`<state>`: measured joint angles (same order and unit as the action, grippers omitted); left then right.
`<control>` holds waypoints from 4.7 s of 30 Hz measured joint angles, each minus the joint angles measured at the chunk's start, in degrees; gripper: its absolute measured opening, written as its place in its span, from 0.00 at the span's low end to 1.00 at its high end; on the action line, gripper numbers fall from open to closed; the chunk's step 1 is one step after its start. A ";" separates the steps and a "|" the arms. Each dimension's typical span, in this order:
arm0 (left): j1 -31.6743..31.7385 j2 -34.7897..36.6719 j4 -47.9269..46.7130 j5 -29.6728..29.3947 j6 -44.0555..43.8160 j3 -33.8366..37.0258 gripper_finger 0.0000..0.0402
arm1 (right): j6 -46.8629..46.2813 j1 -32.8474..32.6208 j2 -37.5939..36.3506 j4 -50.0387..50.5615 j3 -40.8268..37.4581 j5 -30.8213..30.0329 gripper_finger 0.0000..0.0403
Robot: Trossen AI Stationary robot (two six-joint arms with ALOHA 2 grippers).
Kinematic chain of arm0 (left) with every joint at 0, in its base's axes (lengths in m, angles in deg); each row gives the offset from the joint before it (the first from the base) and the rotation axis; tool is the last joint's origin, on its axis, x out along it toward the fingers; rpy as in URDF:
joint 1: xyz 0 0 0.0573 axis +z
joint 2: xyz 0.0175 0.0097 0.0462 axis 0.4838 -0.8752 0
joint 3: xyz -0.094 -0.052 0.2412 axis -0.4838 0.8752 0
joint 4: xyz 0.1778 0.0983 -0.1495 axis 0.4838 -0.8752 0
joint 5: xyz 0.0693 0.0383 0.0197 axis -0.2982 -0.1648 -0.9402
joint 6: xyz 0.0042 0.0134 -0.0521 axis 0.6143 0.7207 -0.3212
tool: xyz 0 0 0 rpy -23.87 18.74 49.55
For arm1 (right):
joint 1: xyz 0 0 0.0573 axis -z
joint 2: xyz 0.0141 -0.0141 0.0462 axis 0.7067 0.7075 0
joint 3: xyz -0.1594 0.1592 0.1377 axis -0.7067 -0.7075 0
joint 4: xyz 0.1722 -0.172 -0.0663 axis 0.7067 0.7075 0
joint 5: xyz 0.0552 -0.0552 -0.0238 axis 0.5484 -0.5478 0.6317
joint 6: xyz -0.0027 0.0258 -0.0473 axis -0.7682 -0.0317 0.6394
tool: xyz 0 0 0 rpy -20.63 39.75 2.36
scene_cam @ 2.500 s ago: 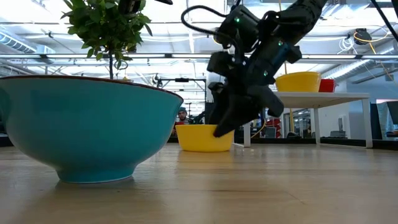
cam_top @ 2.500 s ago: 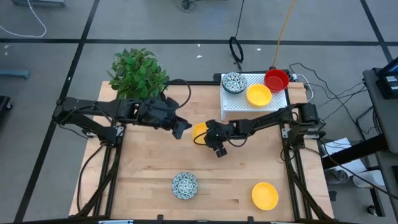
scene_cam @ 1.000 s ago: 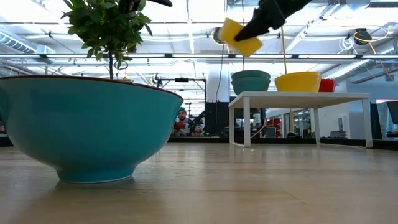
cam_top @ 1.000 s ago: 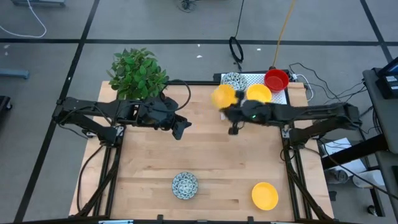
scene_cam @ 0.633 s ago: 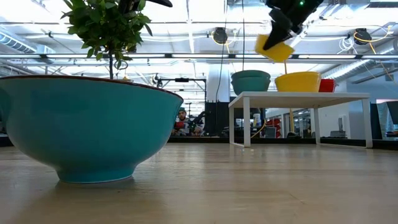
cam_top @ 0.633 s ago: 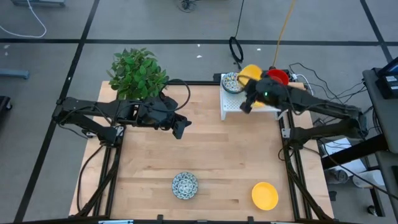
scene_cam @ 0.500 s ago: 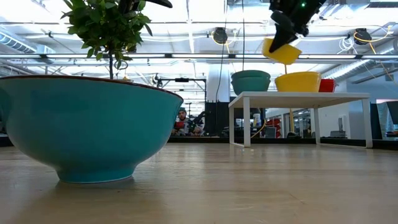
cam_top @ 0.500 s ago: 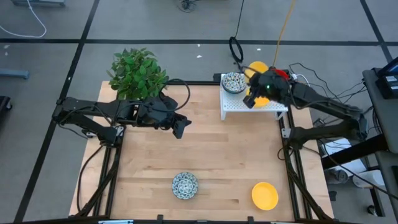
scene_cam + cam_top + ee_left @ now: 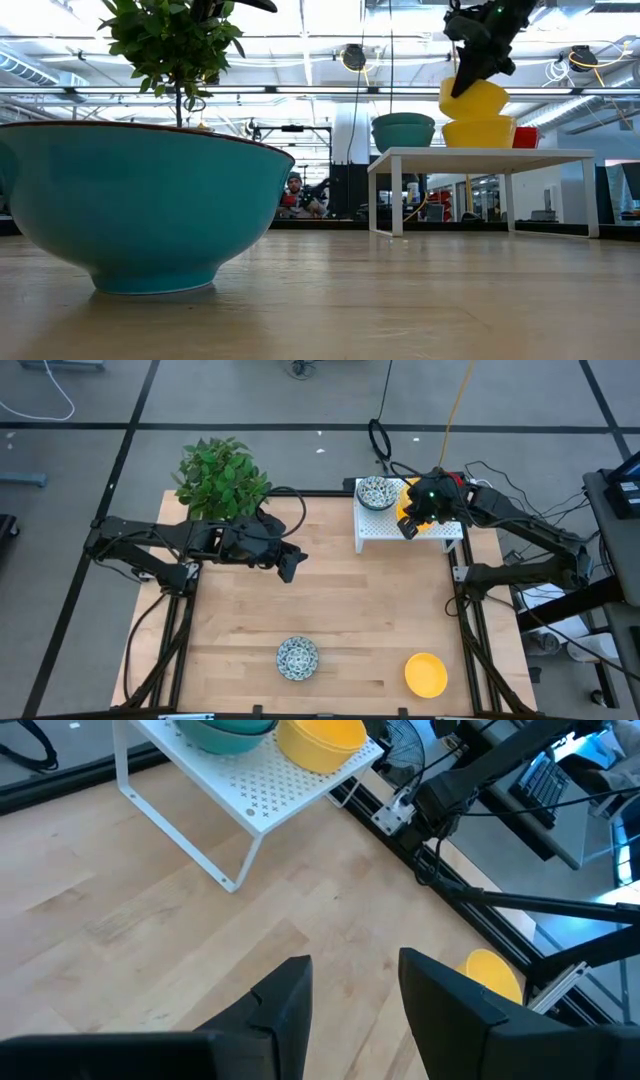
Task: Pick & Place Mini bowls
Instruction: Stack the yellow bowl on the yellow bowl on the shelf
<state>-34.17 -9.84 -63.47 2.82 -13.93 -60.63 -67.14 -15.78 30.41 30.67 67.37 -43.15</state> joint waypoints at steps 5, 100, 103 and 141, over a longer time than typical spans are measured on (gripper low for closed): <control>0.00 0.00 0.00 0.00 0.00 0.00 0.38 | -1.55 0.00 0.52 1.86 0.00 -0.08 0.00; -1.97 -0.02 -19.97 7.51 0.62 -0.02 0.38 | -25.04 -64.02 -3.65 -37.75 -40.22 29.75 0.26; -1.57 -0.02 -19.82 7.50 -0.36 -0.02 0.38 | -21.18 -64.81 -3.64 -35.36 -40.26 27.00 0.26; -1.16 -0.02 -19.61 6.92 -4.49 0.00 0.38 | -12.70 -66.21 -1.10 -36.77 -40.22 19.75 0.00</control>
<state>-35.33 -9.86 -83.08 9.74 -18.42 -60.63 -79.84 -81.99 29.32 -6.10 27.15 -23.40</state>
